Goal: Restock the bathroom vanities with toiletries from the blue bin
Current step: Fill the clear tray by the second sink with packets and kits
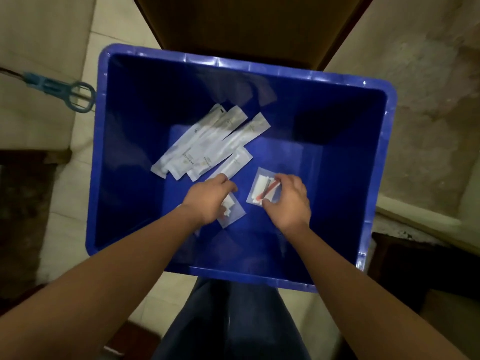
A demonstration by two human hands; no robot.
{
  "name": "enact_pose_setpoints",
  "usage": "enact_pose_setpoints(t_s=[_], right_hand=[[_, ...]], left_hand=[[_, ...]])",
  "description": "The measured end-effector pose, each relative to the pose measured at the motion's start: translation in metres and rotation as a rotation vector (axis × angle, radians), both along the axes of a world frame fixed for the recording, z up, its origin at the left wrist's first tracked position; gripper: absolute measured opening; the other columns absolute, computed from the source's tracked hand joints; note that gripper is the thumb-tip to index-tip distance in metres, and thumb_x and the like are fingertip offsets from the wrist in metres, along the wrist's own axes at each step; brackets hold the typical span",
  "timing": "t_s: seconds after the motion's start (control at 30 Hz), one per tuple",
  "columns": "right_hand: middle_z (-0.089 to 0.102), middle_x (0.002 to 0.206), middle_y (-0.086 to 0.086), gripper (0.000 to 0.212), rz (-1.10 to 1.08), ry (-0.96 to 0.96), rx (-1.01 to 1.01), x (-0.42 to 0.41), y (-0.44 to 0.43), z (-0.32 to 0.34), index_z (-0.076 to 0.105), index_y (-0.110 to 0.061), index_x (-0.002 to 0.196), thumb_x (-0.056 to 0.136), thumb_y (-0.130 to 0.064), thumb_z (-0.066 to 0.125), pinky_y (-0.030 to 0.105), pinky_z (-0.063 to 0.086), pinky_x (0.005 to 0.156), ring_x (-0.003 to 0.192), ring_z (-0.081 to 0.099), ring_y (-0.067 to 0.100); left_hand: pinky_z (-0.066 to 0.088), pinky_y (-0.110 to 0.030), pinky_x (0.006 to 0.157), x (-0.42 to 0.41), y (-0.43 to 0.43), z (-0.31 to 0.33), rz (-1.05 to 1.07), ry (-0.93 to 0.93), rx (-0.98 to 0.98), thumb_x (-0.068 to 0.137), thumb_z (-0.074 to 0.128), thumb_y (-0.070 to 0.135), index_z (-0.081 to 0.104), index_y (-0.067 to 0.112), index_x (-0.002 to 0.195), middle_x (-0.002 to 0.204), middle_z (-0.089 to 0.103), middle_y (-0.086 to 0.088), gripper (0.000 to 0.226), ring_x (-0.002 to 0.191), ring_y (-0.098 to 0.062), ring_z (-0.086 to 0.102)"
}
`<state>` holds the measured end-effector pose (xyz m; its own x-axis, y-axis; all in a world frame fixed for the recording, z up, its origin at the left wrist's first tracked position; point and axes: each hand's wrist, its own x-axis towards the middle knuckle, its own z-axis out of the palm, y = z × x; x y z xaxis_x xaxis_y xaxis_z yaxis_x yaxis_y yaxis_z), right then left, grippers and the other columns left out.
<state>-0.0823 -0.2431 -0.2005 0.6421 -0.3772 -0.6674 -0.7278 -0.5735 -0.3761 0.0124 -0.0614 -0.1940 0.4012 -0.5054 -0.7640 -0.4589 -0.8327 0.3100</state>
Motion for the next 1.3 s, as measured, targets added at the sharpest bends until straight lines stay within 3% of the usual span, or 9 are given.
enact_pose_setpoints(t_s=[0.2, 0.37, 0.53, 0.73, 0.9, 1.0, 1.07, 1.2, 1.3], right_hand=[[0.029, 0.149, 0.001, 0.069, 0.054, 0.014, -0.108, 0.005, 0.001, -0.018, 0.041, -0.024, 0.140, 0.080, -0.029, 0.074, 0.040, 0.032, 0.110, 0.136, 0.027, 0.024], [0.038, 0.136, 0.002, 0.067, 0.095, -0.016, -0.148, 0.008, 0.003, -0.025, 0.045, -0.025, 0.137, 0.077, -0.028, 0.075, 0.036, 0.032, 0.109, 0.129, 0.032, 0.024], [0.044, 0.130, 0.003, 0.062, 0.082, 0.001, -0.141, 0.012, -0.001, -0.028, 0.049, -0.024, 0.127, 0.074, -0.030, 0.079, 0.035, 0.034, 0.106, 0.124, 0.037, 0.025], [0.041, 0.127, 0.005, 0.056, 0.029, 0.073, -0.068, 0.015, -0.001, -0.032, 0.052, -0.019, 0.113, 0.070, -0.030, 0.085, 0.041, 0.048, 0.092, 0.114, 0.047, 0.027], [0.055, 0.113, 0.000, 0.045, -0.047, 0.097, -0.016, 0.015, -0.002, -0.030, 0.050, -0.022, 0.102, 0.071, -0.025, 0.083, 0.037, 0.051, 0.073, 0.099, 0.056, 0.025], [0.064, 0.087, -0.005, 0.022, -0.174, 0.147, 0.051, 0.017, -0.003, -0.023, 0.051, -0.024, 0.089, 0.079, -0.016, 0.070, 0.031, 0.050, 0.056, 0.077, 0.061, 0.021], [0.063, 0.077, -0.007, 0.014, -0.224, 0.159, 0.092, 0.019, -0.004, -0.015, 0.055, -0.021, 0.086, 0.080, -0.013, 0.064, 0.031, 0.050, 0.054, 0.070, 0.062, 0.020], [0.064, 0.075, -0.008, 0.011, -0.255, 0.127, 0.142, 0.025, -0.005, 0.009, 0.056, -0.023, 0.078, 0.080, -0.012, 0.058, 0.030, 0.048, 0.053, 0.067, 0.061, 0.017], [0.062, 0.073, -0.008, 0.014, -0.252, 0.073, 0.132, 0.030, -0.005, 0.028, 0.057, -0.024, 0.080, 0.084, -0.012, 0.052, 0.028, 0.043, 0.049, 0.064, 0.058, 0.016]], left_hand=[[0.041, -0.031, 0.066, -0.003, -0.008, -0.015, -0.124, -0.033, 0.013, 0.080, 0.067, 0.011, 0.045, 0.026, 0.133, 0.127, 0.041, 0.003, 0.059, 0.097, -0.021, 0.055], [0.046, -0.035, 0.064, -0.004, -0.016, -0.014, -0.240, -0.088, 0.047, 0.079, 0.068, 0.008, 0.050, 0.020, 0.122, 0.124, 0.042, -0.002, 0.047, 0.090, -0.024, 0.056], [0.038, -0.032, 0.057, -0.003, -0.020, -0.014, -0.370, -0.150, 0.081, 0.080, 0.065, 0.008, 0.054, 0.017, 0.108, 0.120, 0.042, -0.003, 0.032, 0.083, -0.022, 0.055], [0.032, -0.031, 0.055, -0.004, -0.021, -0.019, -0.492, -0.144, 0.098, 0.082, 0.064, 0.007, 0.050, 0.021, 0.116, 0.117, 0.048, 0.000, 0.039, 0.074, -0.021, 0.054], [0.023, -0.027, 0.044, -0.002, -0.024, -0.017, -0.541, -0.113, 0.191, 0.077, 0.065, 0.002, 0.062, 0.017, 0.096, 0.109, 0.051, -0.002, 0.025, 0.056, -0.019, 0.041], [0.023, -0.026, 0.044, -0.002, -0.027, -0.014, -0.485, -0.104, 0.207, 0.078, 0.062, 0.002, 0.064, 0.019, 0.094, 0.107, 0.052, 0.000, 0.023, 0.059, -0.019, 0.045], [0.030, -0.027, 0.050, 0.000, -0.028, -0.009, -0.401, -0.088, 0.206, 0.082, 0.059, 0.006, 0.063, 0.021, 0.096, 0.103, 0.056, 0.002, 0.021, 0.069, -0.020, 0.053], [0.036, -0.029, 0.059, 0.006, -0.027, 0.007, -0.224, -0.098, 0.163, 0.088, 0.052, 0.012, 0.059, 0.020, 0.094, 0.090, 0.062, 0.000, 0.012, 0.081, -0.022, 0.060], [0.036, -0.029, 0.062, 0.010, -0.026, 0.022, -0.069, -0.106, 0.105, 0.092, 0.047, 0.016, 0.061, 0.022, 0.107, 0.095, 0.065, -0.002, 0.021, 0.087, -0.024, 0.060]])
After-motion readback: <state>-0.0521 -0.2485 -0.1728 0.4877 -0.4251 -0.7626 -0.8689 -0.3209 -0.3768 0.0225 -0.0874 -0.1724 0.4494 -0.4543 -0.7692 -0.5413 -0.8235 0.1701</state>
